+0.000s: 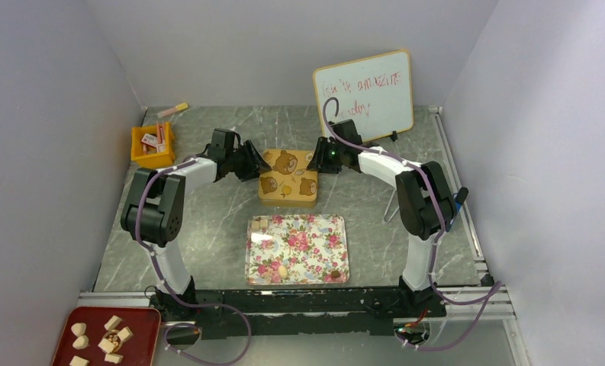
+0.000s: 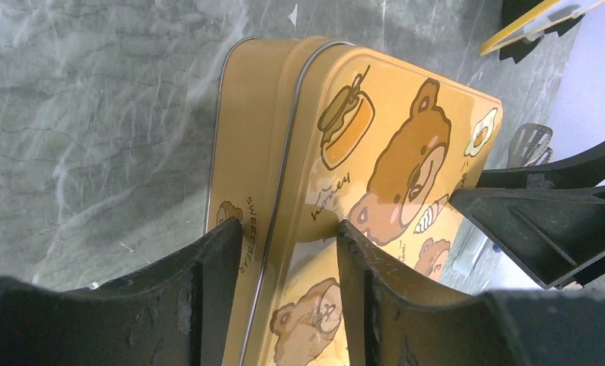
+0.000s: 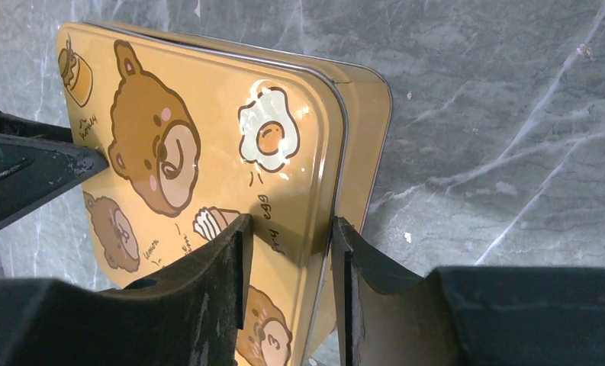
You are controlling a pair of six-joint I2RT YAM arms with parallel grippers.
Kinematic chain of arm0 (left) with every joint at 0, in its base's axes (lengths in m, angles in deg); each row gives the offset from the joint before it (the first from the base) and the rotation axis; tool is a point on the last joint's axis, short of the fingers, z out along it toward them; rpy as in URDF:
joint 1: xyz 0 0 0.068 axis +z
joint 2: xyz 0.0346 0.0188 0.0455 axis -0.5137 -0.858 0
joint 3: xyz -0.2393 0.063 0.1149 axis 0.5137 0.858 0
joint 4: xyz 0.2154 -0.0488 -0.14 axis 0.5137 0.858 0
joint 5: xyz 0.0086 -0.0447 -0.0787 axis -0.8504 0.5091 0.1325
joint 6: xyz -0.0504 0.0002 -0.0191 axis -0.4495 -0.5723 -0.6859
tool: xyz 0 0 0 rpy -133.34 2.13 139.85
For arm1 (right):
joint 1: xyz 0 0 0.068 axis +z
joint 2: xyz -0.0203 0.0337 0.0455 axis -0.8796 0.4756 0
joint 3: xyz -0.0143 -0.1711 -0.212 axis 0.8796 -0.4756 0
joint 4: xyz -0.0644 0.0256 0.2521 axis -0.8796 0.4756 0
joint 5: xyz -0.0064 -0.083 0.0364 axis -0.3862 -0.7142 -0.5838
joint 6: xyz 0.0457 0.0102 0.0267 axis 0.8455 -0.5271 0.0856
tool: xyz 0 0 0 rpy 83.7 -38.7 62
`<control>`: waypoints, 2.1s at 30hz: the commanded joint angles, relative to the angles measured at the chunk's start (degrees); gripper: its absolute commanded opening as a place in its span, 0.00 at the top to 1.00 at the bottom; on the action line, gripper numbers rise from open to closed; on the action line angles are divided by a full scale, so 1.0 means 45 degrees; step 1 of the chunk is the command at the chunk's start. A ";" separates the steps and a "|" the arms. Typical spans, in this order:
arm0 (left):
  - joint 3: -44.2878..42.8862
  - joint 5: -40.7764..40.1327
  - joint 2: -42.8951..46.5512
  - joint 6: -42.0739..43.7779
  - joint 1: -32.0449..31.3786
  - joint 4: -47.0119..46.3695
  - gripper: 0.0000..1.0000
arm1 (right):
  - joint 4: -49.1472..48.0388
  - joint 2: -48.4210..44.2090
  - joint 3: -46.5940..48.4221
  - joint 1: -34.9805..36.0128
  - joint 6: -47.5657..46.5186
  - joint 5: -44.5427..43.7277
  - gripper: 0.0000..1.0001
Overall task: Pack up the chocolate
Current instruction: Close the box lid on the packing box.
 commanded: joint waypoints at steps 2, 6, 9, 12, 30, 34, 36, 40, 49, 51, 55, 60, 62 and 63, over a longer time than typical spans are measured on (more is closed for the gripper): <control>-0.0069 -0.1189 -0.0523 0.0570 0.0083 0.0890 0.46 | 0.2041 0.0931 0.0030 -0.0070 -0.1143 -0.0347 0.61; -0.0108 -0.1218 -0.0501 0.0628 0.0120 0.0892 0.43 | 0.1969 0.1011 0.0196 -0.0190 -0.1259 -0.0330 0.58; -0.0148 -0.1219 -0.0504 0.0669 0.0140 0.0818 0.40 | 0.1934 0.1063 0.0324 -0.0275 -0.1354 -0.0328 0.57; -0.0250 -0.1168 -0.0537 0.0782 0.0156 0.0805 0.38 | 0.1959 0.1145 0.0511 -0.0362 -0.1474 -0.0326 0.56; -0.0202 -0.0644 -0.0890 0.0372 0.0199 0.0025 0.37 | 0.2145 0.2152 0.1612 -0.0754 -0.1687 -0.0201 0.55; -0.0276 -0.0506 -0.1050 0.0307 0.0181 -0.0122 0.37 | 0.2135 0.2428 0.1766 -0.0775 -0.1662 -0.0200 0.55; -0.0378 -0.0495 -0.1116 0.0324 0.0181 -0.0113 0.37 | 0.2128 0.2489 0.1832 -0.0784 -0.1656 -0.0210 0.55; -0.0600 -0.0513 -0.1166 0.0476 0.0181 -0.0011 0.37 | 0.2077 0.2502 0.1940 -0.0813 -0.1642 -0.0153 0.55; -0.0738 -0.0564 -0.0998 0.0731 0.0200 -0.0005 0.36 | 0.1786 0.2024 0.2002 -0.0857 -0.2019 -0.0073 0.36; -0.0756 -0.0601 -0.0950 0.0774 0.0200 -0.0020 0.36 | 0.1847 0.2030 0.2131 -0.0903 -0.2091 -0.0028 0.36; -0.0803 -0.0676 -0.0846 0.0909 0.0201 -0.0057 0.32 | 0.1714 0.1928 0.2200 -0.0978 -0.2182 0.0126 0.35; -0.0836 -0.0594 -0.0680 0.0927 0.0218 -0.0273 0.30 | 0.1578 0.1768 0.2293 -0.1030 -0.2273 0.0300 0.35; -0.0964 -0.0603 -0.0566 0.0915 0.0217 -0.0284 0.30 | 0.1542 0.1649 0.2357 -0.1085 -0.2299 0.0326 0.35; -0.1070 -0.0614 -0.0509 0.0928 0.0220 -0.0260 0.30 | 0.1554 0.1574 0.2411 -0.1097 -0.2338 0.0309 0.35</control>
